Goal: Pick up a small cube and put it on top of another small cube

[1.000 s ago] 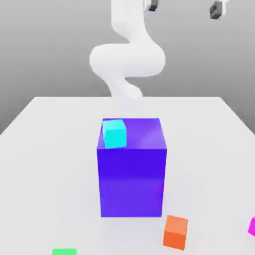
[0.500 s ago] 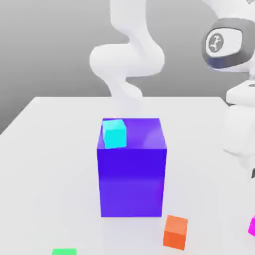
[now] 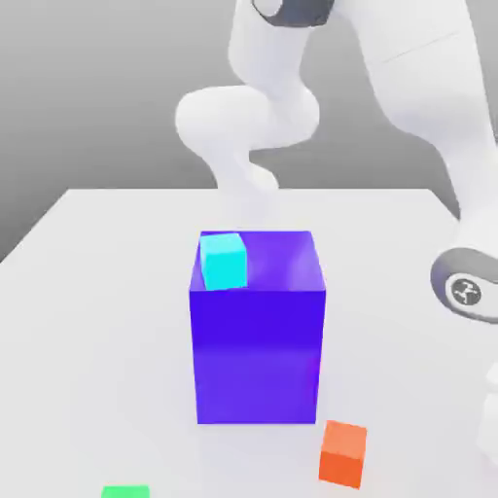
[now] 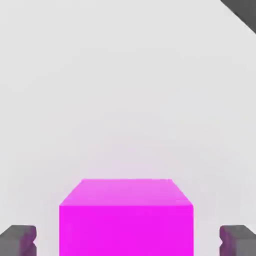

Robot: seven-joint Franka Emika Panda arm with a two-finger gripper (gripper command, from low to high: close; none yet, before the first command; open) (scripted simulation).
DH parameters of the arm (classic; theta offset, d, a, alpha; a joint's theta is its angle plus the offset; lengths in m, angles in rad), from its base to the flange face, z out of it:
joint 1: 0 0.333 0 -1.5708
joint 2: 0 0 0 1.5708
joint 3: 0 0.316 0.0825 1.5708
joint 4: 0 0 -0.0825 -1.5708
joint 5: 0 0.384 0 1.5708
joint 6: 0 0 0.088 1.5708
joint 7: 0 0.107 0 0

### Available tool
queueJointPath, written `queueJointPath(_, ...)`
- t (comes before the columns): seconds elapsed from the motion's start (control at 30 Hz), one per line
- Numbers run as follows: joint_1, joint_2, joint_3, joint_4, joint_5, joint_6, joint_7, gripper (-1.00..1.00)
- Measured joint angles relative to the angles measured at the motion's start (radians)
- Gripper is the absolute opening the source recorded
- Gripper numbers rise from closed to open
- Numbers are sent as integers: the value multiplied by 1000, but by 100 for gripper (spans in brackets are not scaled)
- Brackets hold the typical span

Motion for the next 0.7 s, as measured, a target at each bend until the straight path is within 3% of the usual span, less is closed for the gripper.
queueJointPath(0.13, 0, -1, 1, -1, 2, -1, -1, -100)
queueJointPath(0.3, -73, -142, 53, -36, 100, -102, -39, -100)
queueJointPath(0.7, -346, -240, -221, -36, 328, -165, 265, -100)
